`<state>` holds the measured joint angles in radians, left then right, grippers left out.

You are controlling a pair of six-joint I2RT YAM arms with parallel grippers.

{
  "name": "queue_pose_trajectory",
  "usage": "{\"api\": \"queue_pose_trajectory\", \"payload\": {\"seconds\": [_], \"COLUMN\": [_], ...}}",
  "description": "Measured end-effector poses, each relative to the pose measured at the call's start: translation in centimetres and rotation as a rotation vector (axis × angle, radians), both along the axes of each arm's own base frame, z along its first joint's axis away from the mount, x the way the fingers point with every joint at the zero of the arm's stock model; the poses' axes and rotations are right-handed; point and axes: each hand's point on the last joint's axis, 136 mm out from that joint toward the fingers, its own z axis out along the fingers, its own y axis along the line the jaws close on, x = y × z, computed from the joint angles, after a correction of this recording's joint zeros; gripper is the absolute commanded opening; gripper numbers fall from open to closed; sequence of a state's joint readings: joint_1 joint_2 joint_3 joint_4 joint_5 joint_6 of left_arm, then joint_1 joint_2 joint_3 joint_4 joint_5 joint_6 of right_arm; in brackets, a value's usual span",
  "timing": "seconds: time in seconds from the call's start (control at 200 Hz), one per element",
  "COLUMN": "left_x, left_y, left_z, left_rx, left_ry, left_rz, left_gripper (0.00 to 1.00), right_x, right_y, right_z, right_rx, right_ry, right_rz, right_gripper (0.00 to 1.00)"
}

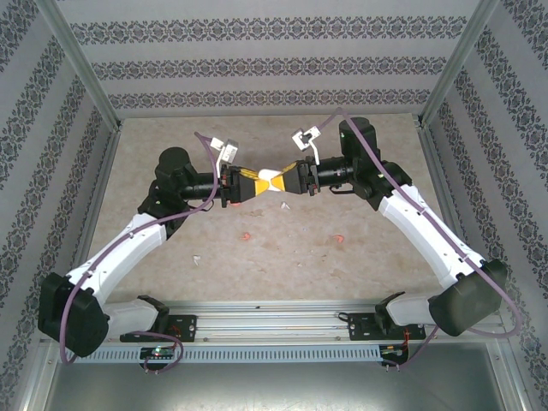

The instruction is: Insert the wireless bluetooth earbuds into the charging case

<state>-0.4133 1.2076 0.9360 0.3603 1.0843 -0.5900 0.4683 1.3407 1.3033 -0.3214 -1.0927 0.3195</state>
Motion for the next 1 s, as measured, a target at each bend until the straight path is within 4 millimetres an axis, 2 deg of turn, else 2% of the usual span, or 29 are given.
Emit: {"api": "queue_pose_trajectory", "payload": {"seconds": [0.115,0.42,0.664,0.814,0.999], "left_x": [-0.6,-1.0,-1.7,-2.0,-1.9], "left_y": [0.2,0.7,1.3,1.8,2.5], "left_z": [-0.2,-1.1,-2.6,-2.7,-3.2], "left_rx": [0.015,0.07,0.111,0.126,0.172], "left_ry": [-0.045,-0.153,-0.182,-0.21,-0.233], "left_rz": [0.008,0.041,0.062,0.081,0.15], "left_gripper": [0.0,0.0,0.0,0.0,0.0], "right_x": [-0.5,-0.4,0.9,1.9,2.3], "right_y": [0.3,0.4,0.5,0.4,0.4], "right_z": [-0.2,-1.3,-2.0,-2.9,-3.0], "right_rx": [-0.005,-0.036,-0.046,-0.063,-0.07], "right_ry": [-0.013,0.025,0.068,0.107,0.156], "right_rz": [0.017,0.015,-0.006,-0.039,-0.063], "right_gripper": [0.3,0.41,0.48,0.52,0.61]}}
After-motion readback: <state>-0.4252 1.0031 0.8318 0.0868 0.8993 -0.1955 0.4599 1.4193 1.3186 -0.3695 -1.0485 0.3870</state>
